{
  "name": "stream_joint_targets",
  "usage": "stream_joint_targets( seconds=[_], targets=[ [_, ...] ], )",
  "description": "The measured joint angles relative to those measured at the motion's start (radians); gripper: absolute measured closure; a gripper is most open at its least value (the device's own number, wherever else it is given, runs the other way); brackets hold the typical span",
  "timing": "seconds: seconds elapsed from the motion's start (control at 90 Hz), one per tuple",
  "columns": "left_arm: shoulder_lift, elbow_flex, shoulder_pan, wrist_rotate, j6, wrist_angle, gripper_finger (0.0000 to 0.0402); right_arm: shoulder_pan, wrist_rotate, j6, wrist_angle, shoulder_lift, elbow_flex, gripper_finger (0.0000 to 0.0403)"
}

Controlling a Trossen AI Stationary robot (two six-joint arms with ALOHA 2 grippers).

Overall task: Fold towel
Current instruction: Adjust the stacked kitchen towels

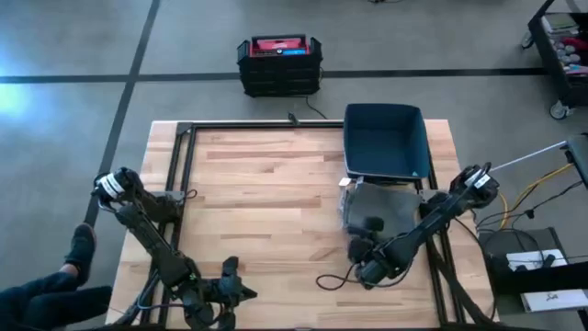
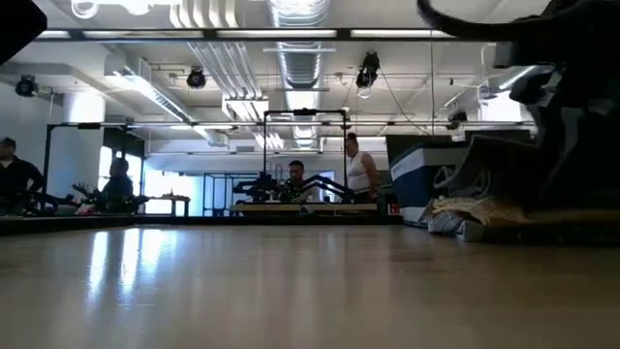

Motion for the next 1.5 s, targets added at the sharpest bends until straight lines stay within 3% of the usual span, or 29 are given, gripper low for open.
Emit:
stream_joint_targets(
  seconds=[0.3,0.433,0.589,0.678,0.844,0.944,1.111,1.333,1.5],
  targets=[
    [0.0,0.0,0.001,-0.001,0.0,0.0,0.04,-0.029,0.205,0.071,0.033,0.048,-0.034,0.035],
    [0.0,0.0,0.001,-0.003,0.0,0.001,0.04,-0.045,0.205,-0.02,0.178,0.048,-0.064,0.0358],
    [0.0,0.0,0.001,-0.003,0.001,0.0,0.04,-0.046,0.188,-0.233,0.326,0.049,-0.078,0.0365],
    [0.0,0.0,0.001,-0.003,0.002,0.001,0.04,-0.04,0.168,-0.248,0.239,0.036,-0.061,0.037],
    [0.0,0.0,0.018,-0.014,0.001,0.02,0.04,-0.009,0.137,0.015,-0.015,-0.027,-0.025,0.0381],
    [0.0,0.0,0.066,-0.018,0.013,0.034,0.04,0.003,0.126,0.061,0.079,-0.038,-0.034,0.0386],
    [0.0,0.0,0.188,0.011,0.096,0.036,0.04,-0.031,0.154,-0.108,0.332,-0.004,-0.047,0.0393],
    [0.007,0.0,0.367,0.084,0.293,0.115,0.04,-0.109,0.245,-0.017,0.098,0.009,-0.046,0.0402],
    [0.102,0.0,0.52,0.234,0.509,0.404,0.04,-0.109,0.257,0.06,-0.026,-0.023,-0.036,0.0403]
  ],
)
